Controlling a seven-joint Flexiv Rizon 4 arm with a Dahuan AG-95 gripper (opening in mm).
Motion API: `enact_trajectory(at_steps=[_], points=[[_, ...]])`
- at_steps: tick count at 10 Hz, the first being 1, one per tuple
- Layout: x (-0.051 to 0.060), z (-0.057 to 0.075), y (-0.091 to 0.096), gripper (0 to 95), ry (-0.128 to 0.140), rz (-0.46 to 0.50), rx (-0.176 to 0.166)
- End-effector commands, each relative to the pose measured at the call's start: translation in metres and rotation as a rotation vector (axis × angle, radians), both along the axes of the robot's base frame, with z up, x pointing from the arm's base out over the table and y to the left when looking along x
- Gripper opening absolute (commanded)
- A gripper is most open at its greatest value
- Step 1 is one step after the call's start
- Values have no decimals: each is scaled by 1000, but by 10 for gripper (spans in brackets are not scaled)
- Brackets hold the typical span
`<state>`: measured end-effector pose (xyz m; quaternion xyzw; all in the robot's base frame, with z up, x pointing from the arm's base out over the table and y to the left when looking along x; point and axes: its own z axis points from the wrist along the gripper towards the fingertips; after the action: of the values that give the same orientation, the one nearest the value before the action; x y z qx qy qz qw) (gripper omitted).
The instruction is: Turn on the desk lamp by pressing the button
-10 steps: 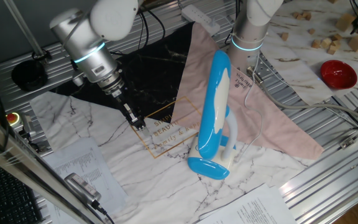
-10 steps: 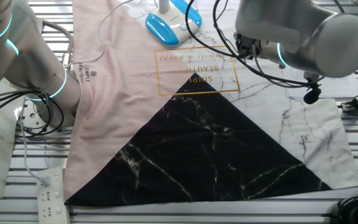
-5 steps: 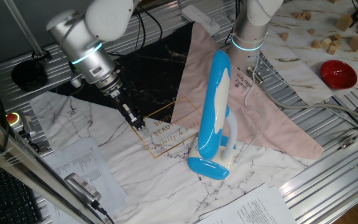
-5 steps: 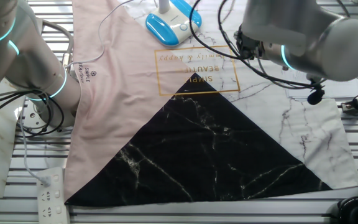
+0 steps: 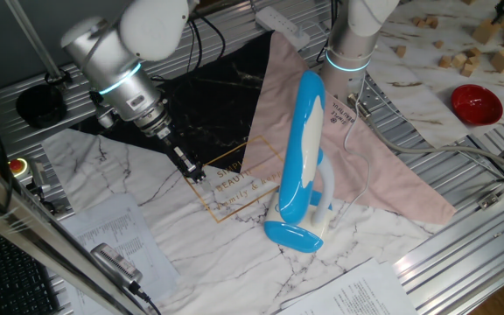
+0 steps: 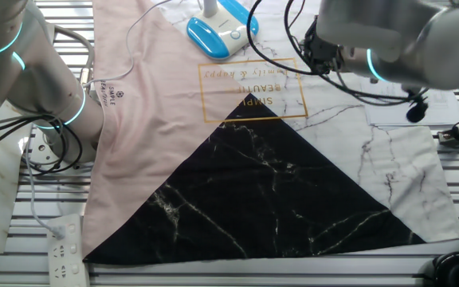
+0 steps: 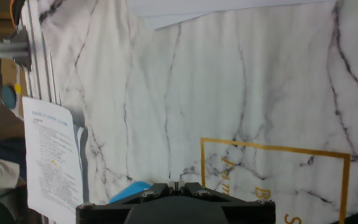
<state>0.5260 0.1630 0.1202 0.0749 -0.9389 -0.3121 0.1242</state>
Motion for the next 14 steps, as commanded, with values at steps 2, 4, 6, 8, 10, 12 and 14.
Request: enact_trajectory(at_steps=[2, 4, 6, 8, 10, 12, 14], points=[[1, 0, 0, 0, 8, 84, -9], [1, 0, 0, 0, 4, 89, -1], [-12, -4, 3, 0, 14, 72, 25], [-23, -7, 8, 0, 18, 65, 46], [-30, -10, 18, 0, 20, 53, 50], [-37, -8, 35, 0, 30, 18, 38], [-43, -4, 57, 0, 47, -25, 18]])
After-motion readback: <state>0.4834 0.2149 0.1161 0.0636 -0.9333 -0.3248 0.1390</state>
